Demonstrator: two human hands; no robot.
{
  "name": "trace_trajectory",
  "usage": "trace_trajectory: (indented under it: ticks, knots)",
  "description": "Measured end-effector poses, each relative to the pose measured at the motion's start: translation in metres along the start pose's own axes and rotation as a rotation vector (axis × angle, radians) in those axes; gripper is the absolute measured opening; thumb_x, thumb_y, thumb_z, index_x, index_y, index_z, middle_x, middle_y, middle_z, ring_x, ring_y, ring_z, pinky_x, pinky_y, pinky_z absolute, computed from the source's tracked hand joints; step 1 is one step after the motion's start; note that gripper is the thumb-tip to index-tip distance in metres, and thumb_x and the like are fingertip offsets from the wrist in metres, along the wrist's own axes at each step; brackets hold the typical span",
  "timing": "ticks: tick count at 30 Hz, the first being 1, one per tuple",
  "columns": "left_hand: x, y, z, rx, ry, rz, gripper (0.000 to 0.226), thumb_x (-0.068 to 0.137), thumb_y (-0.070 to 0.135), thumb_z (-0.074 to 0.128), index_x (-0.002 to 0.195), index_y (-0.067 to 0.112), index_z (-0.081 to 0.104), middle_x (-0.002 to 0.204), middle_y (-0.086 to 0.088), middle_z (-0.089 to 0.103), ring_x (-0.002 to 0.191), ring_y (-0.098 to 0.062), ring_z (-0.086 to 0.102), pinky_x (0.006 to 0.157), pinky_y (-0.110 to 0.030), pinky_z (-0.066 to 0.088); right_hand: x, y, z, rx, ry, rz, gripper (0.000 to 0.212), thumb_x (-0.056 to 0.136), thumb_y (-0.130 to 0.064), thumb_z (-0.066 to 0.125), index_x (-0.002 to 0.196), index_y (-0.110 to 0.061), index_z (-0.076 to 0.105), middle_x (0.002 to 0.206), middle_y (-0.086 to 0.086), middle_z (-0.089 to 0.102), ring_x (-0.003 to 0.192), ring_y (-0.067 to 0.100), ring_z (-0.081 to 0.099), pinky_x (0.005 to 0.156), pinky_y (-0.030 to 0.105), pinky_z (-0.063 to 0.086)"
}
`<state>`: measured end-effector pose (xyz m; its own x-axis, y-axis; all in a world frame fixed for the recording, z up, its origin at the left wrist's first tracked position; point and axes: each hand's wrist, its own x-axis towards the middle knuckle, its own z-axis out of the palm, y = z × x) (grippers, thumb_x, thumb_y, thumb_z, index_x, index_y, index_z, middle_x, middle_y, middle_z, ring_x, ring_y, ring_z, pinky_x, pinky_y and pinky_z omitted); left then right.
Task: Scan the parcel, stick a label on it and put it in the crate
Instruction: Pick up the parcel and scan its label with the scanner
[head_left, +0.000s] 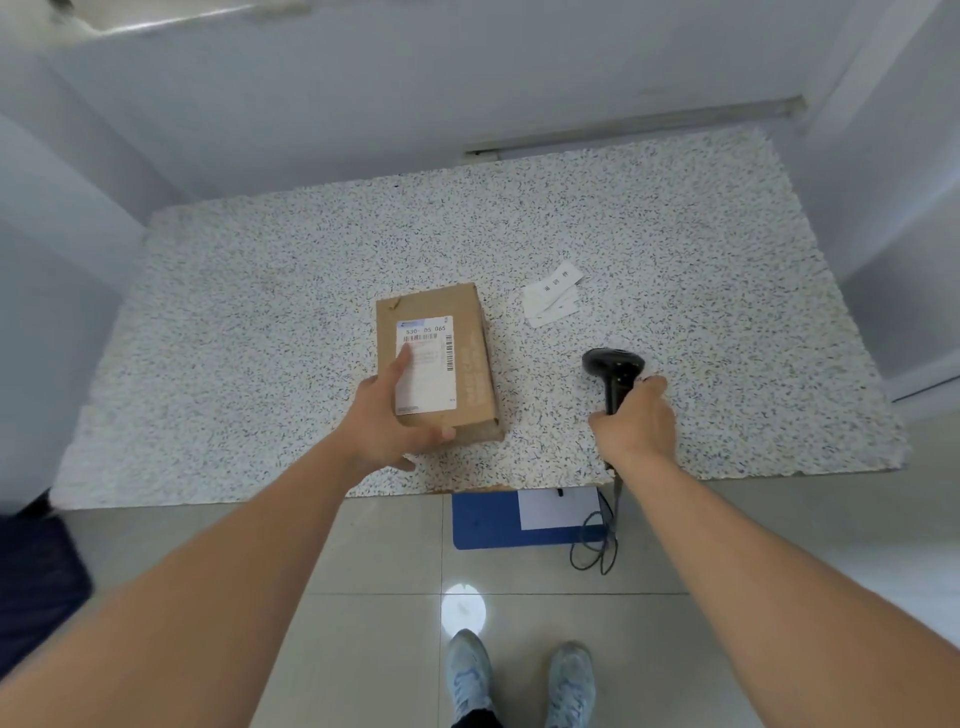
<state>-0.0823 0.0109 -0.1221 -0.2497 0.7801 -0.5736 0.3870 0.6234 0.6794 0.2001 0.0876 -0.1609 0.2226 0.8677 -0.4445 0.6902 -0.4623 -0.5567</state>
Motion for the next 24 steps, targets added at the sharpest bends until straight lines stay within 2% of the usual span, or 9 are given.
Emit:
trace_trajectory:
  ticks: [3, 6, 8, 11, 13, 14, 19, 24]
  knots:
    - [0.001, 0.0, 0.009, -0.085, 0.03, 0.033, 0.122, 0.071, 0.034, 0.094, 0.161, 0.048, 0.012, 0.151, -0.005, 0.038, 0.126, -0.035, 0.055, 0.089, -0.055, 0.06, -0.005, -0.007, -0.003, 0.031, -0.044, -0.057, 0.051, 0.09, -0.014, 0.074, 0.131, -0.006, 0.043, 0.109, 0.016, 0.063, 0.079, 0.022, 0.06, 0.049, 0.027, 0.041]
    - [0.002, 0.0, 0.02, -0.116, 0.079, 0.078, 0.11, 0.082, 0.023, 0.087, 0.163, 0.041, 0.013, 0.154, -0.005, 0.037, 0.133, -0.036, 0.05, 0.101, -0.059, 0.052, -0.014, -0.017, -0.009, 0.119, -0.056, -0.116, 0.039, 0.092, -0.019, 0.071, 0.123, -0.01, 0.05, 0.106, 0.011, 0.061, 0.081, 0.019, 0.063, 0.05, 0.025, 0.044]
    - [0.0, 0.001, 0.026, -0.113, 0.096, 0.119, 0.108, 0.083, 0.017, 0.085, 0.163, 0.037, 0.014, 0.155, -0.003, 0.035, 0.136, -0.031, 0.047, 0.108, -0.057, 0.047, -0.022, -0.023, -0.014, 0.186, -0.063, -0.154, 0.029, 0.092, -0.021, 0.069, 0.115, -0.015, 0.053, 0.102, 0.008, 0.062, 0.079, 0.018, 0.065, 0.051, 0.024, 0.046]
    - [-0.005, 0.004, 0.036, -0.055, 0.115, 0.212, 0.11, 0.082, 0.012, 0.083, 0.164, 0.033, 0.012, 0.155, -0.004, 0.034, 0.139, -0.02, 0.04, 0.118, -0.042, 0.038, -0.037, -0.031, -0.021, 0.242, -0.079, -0.212, 0.016, 0.09, -0.021, 0.068, 0.095, -0.025, 0.054, 0.091, 0.003, 0.063, 0.068, 0.012, 0.062, 0.049, 0.021, 0.042]
    - [-0.011, 0.007, 0.045, 0.021, 0.163, 0.279, 0.111, 0.082, 0.012, 0.081, 0.164, 0.035, 0.009, 0.155, -0.006, 0.032, 0.135, -0.014, 0.036, 0.113, -0.025, 0.034, -0.048, -0.035, -0.025, 0.264, -0.102, -0.236, 0.016, 0.089, -0.021, 0.068, 0.09, -0.028, 0.053, 0.087, 0.001, 0.062, 0.065, 0.011, 0.06, 0.049, 0.021, 0.042]
    - [-0.013, 0.009, 0.049, 0.04, 0.181, 0.305, 0.112, 0.083, 0.012, 0.081, 0.164, 0.036, 0.008, 0.157, -0.007, 0.029, 0.136, -0.014, 0.035, 0.112, -0.022, 0.032, -0.053, -0.036, -0.027, 0.277, -0.117, -0.244, 0.016, 0.089, -0.021, 0.068, 0.091, -0.027, 0.053, 0.086, 0.001, 0.062, 0.065, 0.011, 0.059, 0.05, 0.022, 0.042]
    - [-0.02, 0.018, 0.063, 0.057, 0.224, 0.373, 0.117, 0.082, 0.009, 0.082, 0.163, 0.039, 0.003, 0.166, -0.007, 0.017, 0.152, -0.021, 0.023, 0.123, -0.039, 0.025, -0.074, -0.039, -0.035, 0.304, -0.174, -0.261, 0.011, 0.09, -0.023, 0.066, 0.092, -0.024, 0.055, 0.078, -0.002, 0.058, 0.06, 0.01, 0.056, 0.049, 0.023, 0.042]
    - [-0.018, 0.027, 0.071, 0.103, 0.279, 0.424, 0.119, 0.083, 0.012, 0.083, 0.161, 0.045, -0.001, 0.171, -0.004, 0.008, 0.157, -0.019, 0.011, 0.123, -0.043, 0.022, -0.087, -0.043, -0.042, 0.348, -0.198, -0.263, 0.012, 0.092, -0.021, 0.064, 0.088, -0.026, 0.054, 0.074, -0.002, 0.061, 0.054, 0.005, 0.057, 0.045, 0.018, 0.044]
